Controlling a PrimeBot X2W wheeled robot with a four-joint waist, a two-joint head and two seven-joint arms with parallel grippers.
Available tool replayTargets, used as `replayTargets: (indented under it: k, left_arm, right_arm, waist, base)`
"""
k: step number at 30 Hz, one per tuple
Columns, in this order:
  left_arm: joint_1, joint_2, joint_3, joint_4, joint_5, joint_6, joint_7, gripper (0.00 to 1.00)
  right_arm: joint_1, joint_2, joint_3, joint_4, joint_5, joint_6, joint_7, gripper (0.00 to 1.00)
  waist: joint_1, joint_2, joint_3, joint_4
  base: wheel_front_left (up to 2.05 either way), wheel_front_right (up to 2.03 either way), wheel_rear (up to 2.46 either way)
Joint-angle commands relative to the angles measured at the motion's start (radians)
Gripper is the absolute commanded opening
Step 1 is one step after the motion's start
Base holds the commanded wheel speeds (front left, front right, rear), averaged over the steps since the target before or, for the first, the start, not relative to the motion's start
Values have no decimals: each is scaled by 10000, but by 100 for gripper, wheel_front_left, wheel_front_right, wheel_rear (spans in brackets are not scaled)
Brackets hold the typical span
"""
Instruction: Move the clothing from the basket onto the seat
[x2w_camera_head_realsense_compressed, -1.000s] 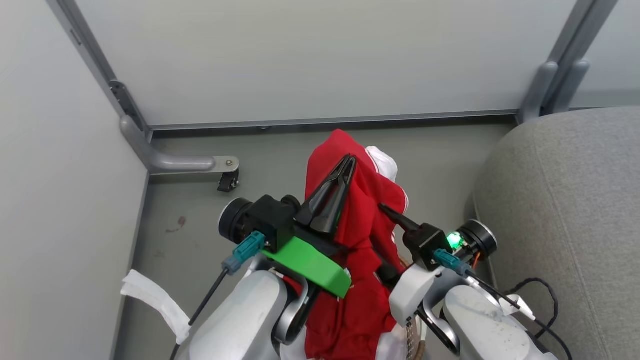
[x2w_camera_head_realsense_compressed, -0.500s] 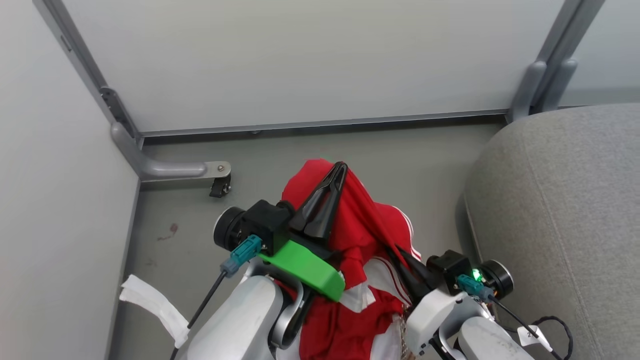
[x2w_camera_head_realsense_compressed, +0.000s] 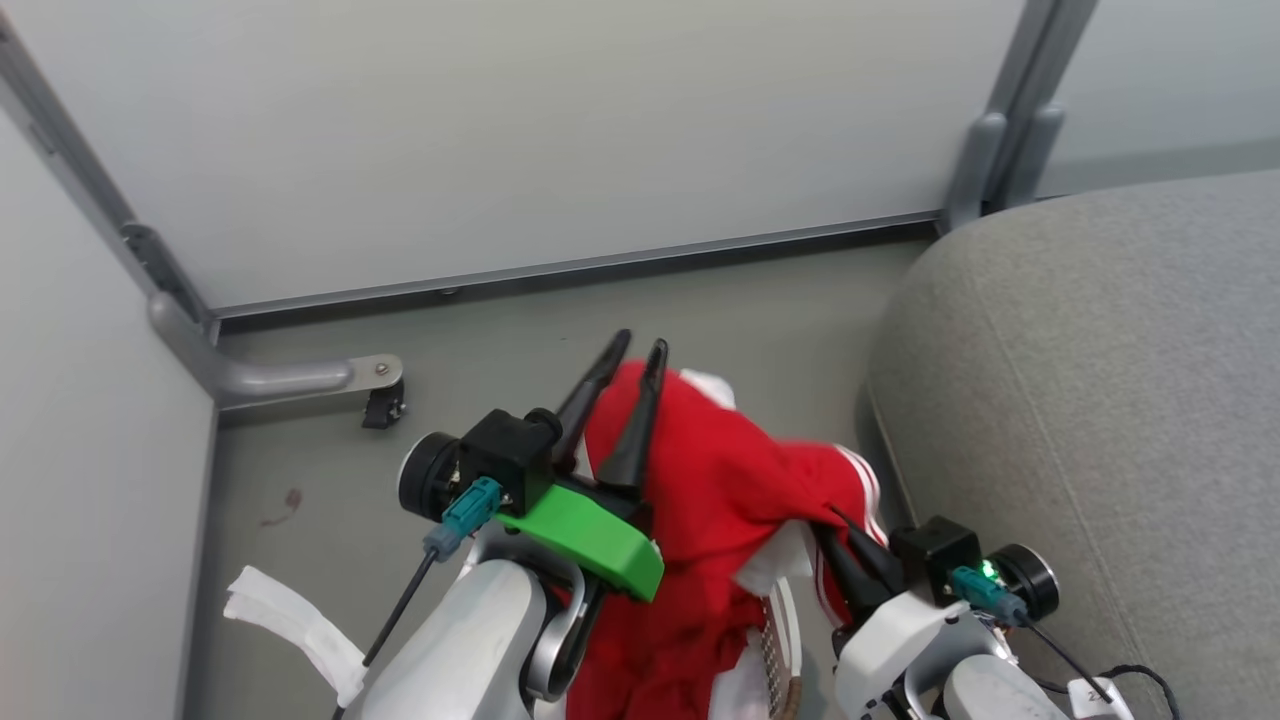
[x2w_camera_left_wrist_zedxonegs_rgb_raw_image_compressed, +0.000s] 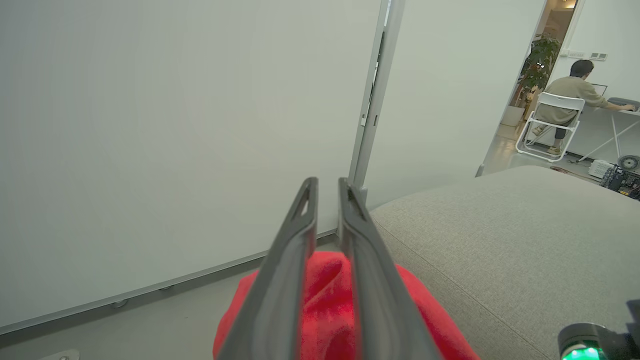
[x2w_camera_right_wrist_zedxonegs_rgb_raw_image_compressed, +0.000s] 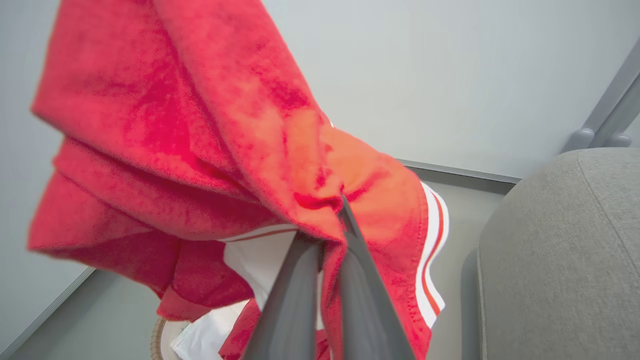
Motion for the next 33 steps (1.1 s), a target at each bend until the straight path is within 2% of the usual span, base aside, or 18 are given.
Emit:
replayTargets:
  k: [1,15,20,23,27,33]
  left_arm:
    - [156,27,93,83,190,24,3,100]
    - [684,30,1235,381,1348,-330,4,100]
    - [889,35,1501,298,1380,-449,3,100]
    - [924,44,1526,294,1408,-489,3,100]
    - [753,44,1290,359,1380,-579,3,100]
    - [545,44,896,438,1340,-680,3,100]
  right_arm:
    - [150,-66,-107,-189,28,-14,-5,0]
    - [262,-57,-1349,-2132,230,-14,-13,0]
    - [104,-49,-2051,-2625,450,-14,-11,0]
    - [-42,-52,-2465,-2820,322,-14,-13,0]
    - [-316,-258,-2996,-3180,109,-14,-13,0]
    - [-1437,-1059,-3352,-3483,-81,-14,-13,0]
  waist:
    - [1,0,-23,-569]
    - [1,0,460,-3703]
    - [1,0,564,-4627]
    - [1,0,639,-5014]
    - [1,0,896,-5167]
    - [1,0,1374,-5225]
  base:
    - [0,0,0]
    - [0,0,0]
    - [0,0,0]
    - [0,0,0]
    - [0,0,0]
    - [0,0,0]
